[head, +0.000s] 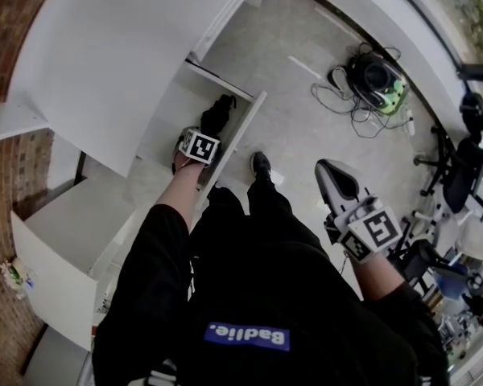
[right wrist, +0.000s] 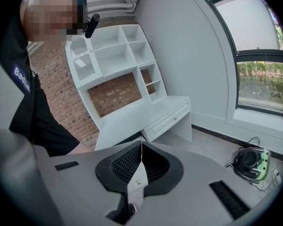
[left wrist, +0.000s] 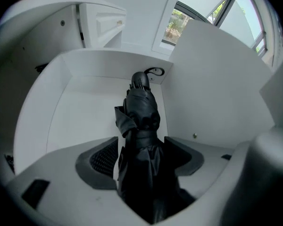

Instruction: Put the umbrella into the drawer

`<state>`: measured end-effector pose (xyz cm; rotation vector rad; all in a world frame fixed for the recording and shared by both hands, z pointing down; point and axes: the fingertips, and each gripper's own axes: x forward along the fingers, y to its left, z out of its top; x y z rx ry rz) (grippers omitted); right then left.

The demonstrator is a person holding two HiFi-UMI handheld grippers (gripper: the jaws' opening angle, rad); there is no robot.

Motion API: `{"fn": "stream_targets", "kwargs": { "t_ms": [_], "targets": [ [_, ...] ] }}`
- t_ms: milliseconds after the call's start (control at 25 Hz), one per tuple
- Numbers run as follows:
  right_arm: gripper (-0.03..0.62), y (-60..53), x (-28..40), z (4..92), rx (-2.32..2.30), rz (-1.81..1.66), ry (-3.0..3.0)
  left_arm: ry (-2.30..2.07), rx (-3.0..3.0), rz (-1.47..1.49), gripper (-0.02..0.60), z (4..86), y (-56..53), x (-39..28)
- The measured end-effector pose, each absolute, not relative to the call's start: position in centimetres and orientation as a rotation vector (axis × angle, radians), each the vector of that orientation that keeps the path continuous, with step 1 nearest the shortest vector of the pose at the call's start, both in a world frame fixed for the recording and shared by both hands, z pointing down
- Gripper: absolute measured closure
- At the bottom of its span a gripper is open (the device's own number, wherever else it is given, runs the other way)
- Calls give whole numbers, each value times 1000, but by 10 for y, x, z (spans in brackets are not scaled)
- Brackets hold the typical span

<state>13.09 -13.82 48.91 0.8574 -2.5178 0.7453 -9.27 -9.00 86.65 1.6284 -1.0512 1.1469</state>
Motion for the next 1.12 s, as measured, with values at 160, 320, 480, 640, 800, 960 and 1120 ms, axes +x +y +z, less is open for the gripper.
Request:
{"fn": "stream_targets", "kwargs": {
  "t_ms": [160, 320, 480, 640, 800, 960, 1120],
  "targets": [
    [563, -135, 114, 474, 811, 725, -2568, -1104, 1687, 1065, 276, 826, -98, -93],
    [563, -133, 98, 458, 759, 677, -2621, -1215, 1742, 984, 293, 779, -111, -103],
    [563, -129, 80, 440, 714, 642, -2670, -1335, 1732, 868, 324, 739, -110, -119],
    [563, -124, 65, 427, 659, 593, -2719, -1425, 1738, 785, 361, 700, -103, -134],
    [563, -119, 50, 420, 611, 567, -2748, -1503, 1776, 685, 412, 657, -94, -142],
    [563, -118, 33, 410, 557, 541, -2782, -1552, 1847, 608, 445, 610, -89, -141],
    [563, -114, 19, 402, 499, 520, -2809, -1607, 1897, 517, 465, 563, -83, -136]
  ]
}}
